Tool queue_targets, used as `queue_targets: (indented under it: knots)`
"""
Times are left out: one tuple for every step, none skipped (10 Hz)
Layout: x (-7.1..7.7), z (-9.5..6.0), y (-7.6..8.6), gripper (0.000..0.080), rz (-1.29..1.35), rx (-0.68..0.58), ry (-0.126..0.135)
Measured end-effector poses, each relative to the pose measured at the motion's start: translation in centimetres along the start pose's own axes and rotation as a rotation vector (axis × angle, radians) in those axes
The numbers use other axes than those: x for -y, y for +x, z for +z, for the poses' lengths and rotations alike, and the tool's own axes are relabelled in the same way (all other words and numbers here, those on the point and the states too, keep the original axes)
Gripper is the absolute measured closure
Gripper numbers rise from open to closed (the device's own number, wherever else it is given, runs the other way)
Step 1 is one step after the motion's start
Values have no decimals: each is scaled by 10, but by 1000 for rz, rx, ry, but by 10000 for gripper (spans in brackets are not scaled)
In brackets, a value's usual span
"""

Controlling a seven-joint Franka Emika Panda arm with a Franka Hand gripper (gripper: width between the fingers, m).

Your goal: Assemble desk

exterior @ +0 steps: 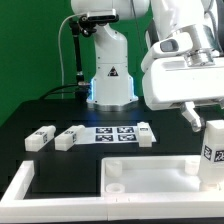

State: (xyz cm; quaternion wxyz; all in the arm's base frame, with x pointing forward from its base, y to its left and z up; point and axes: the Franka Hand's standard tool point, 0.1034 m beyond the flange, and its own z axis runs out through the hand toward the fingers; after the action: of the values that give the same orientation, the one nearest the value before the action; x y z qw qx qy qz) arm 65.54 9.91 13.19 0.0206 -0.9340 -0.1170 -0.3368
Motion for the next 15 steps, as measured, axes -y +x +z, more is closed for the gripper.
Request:
queue_targets:
  knots:
    - [0, 0, 0, 328, 0, 0, 0]
    - [0, 0, 0, 185, 0, 0, 0]
    - [0, 0, 0, 160, 0, 0, 0]
    - [0, 0, 0, 152, 0, 0, 0]
    - [0, 0, 0, 152, 0, 0, 0]
    - [0, 0, 0, 150, 0, 0, 0]
    - [0, 0, 0, 150, 0, 0, 0]
    - [0, 0, 0, 150, 0, 0, 0]
    - [0, 0, -1, 150, 1, 5, 1]
    - [2, 1, 0, 150, 8, 91, 34]
    - [-1, -1, 9, 150, 11, 106, 41]
    - [-1, 2, 9, 150, 14, 124, 48]
    - [5, 5, 4, 150, 39, 231, 88]
    - [3, 5, 11, 150, 44, 258, 99]
    - [6, 5, 6, 150, 62, 323, 121]
